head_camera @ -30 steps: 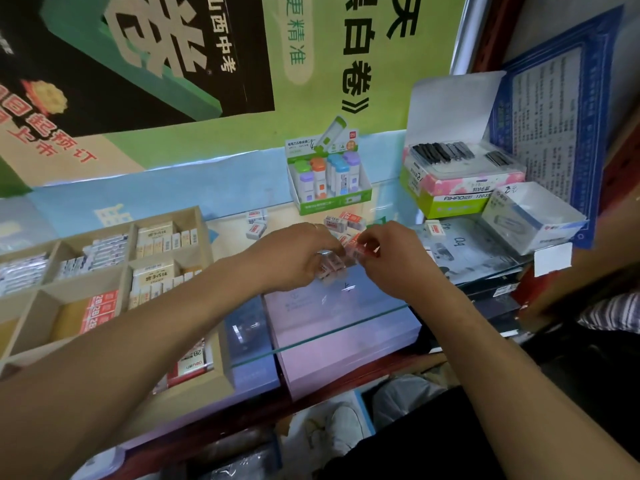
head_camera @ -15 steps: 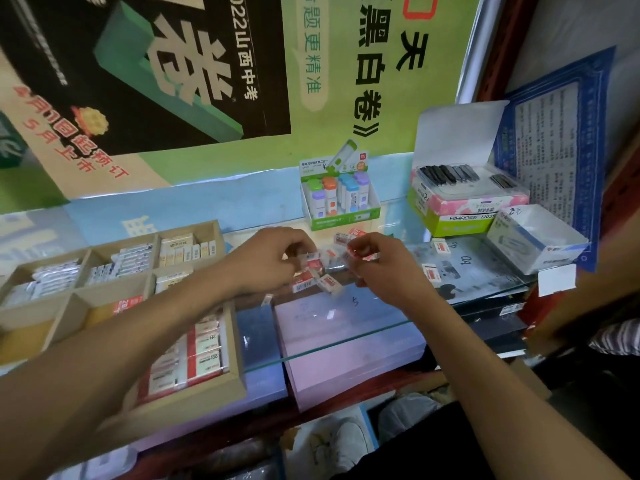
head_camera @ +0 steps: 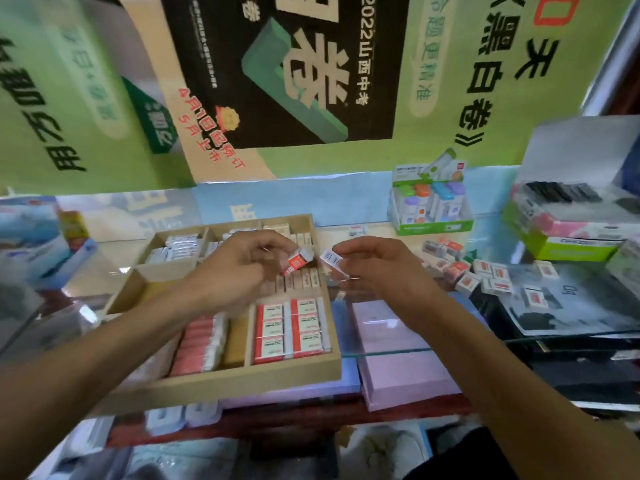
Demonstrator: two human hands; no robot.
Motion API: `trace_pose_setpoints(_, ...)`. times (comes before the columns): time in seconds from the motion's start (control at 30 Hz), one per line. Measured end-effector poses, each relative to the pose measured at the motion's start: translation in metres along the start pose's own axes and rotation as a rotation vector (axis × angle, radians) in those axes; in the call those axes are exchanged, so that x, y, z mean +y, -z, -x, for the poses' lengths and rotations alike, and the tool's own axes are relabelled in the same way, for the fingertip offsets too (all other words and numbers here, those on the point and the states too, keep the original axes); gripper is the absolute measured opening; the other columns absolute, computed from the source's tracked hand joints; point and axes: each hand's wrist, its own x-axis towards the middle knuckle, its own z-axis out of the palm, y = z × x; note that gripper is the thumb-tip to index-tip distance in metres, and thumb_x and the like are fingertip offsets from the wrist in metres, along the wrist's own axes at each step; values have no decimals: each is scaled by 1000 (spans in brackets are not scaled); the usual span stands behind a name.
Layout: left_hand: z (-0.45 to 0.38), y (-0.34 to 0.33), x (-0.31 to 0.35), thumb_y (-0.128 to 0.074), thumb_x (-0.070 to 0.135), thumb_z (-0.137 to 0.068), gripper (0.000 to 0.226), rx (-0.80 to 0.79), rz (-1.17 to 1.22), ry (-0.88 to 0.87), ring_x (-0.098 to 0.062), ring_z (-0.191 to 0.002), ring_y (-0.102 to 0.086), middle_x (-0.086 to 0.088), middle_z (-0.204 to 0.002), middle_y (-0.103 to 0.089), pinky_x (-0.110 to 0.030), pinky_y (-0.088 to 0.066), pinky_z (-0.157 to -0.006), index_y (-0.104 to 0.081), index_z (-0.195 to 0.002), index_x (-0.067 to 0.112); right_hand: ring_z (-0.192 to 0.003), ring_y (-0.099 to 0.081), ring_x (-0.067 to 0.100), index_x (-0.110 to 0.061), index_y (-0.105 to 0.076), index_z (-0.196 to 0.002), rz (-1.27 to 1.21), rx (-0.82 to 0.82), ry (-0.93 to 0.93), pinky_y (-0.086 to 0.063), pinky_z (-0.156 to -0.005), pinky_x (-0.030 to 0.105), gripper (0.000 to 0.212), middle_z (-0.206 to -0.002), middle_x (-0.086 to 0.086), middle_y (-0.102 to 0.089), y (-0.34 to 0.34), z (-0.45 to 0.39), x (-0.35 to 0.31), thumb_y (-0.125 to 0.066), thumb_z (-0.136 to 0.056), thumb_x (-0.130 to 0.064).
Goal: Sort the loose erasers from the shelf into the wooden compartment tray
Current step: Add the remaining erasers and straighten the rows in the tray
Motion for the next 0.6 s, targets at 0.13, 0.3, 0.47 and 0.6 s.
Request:
trace_pose_setpoints(0.13, 10, 32, -22, -59, -6, -86, 37, 120, -76, 42, -9, -69, -61, 0, -88, -71, -17, -46, -61, -68, -90, 29, -65, -69, 14, -10, -69, -89, 67, -47, 2, -53, -52, 19, 16, -89, 13, -71, -45, -16, -10, -62, -87, 4)
trace_pose_setpoints(0.3, 11, 57, -48, -65, 9, -89, 20, 214, -342, 52, 4, -80, -61, 13, -96, -69, -12, -45, -76, -71, -92, 28, -78, -72, 22, -8, -69, -91, 86, -65, 40, -60, -74, 31, 15, -88, 14, -72, -81, -35, -15, -59, -87, 3)
trace_pose_setpoints(0.47, 7, 68, -60, -62, 10, -91, 17, 211, -456, 134, -5, -88, -62, 10, -97, -69, -10, -46, -80, -73, -94, 22, -79, -73, 20, -13, -67, -85, 88, -37, 12, -60, -72, 27, 16, -87, 10, -73, -96, -43, -12, -61, -87, 2)
trace_pose_setpoints(0.6, -1, 63, -60, -60, 11, -91, 19, 238, -576, 126, -12, -93, -60, 5, -99, -70, -8, -37, -74, -76, -98, 19, -77, -73, 16, -14, -68, -88, 160, -33, 10, -60, -74, 27, 15, -84, 4, -73, -96, -45, -7, -62, -87, 0)
